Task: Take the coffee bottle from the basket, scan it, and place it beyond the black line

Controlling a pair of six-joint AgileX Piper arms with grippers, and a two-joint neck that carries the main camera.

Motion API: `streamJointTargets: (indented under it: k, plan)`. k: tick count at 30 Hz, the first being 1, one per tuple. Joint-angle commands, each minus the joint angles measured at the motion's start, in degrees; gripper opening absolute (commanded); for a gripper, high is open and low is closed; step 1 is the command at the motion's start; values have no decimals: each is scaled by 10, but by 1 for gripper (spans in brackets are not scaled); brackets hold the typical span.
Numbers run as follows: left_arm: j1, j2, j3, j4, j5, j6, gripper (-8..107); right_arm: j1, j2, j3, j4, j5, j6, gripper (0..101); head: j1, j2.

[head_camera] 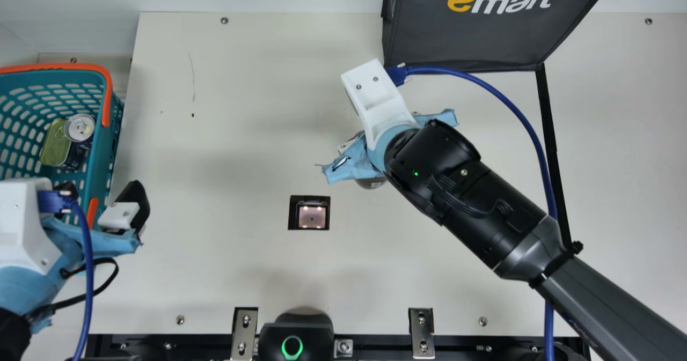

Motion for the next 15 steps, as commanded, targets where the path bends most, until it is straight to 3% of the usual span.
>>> streamJointTargets:
  k: [1,4,15]
  plan:
    - [0,0,0,0,0,0,90,-1,1,0,1,1,1,0,-15,1]
    - [0,0,0,0,0,0,90,-1,2,1,1,0,1,0,-15,1]
    - [0,0,0,0,0,0,90,-4,-1,3,2,-1,1,0,-15,-146]
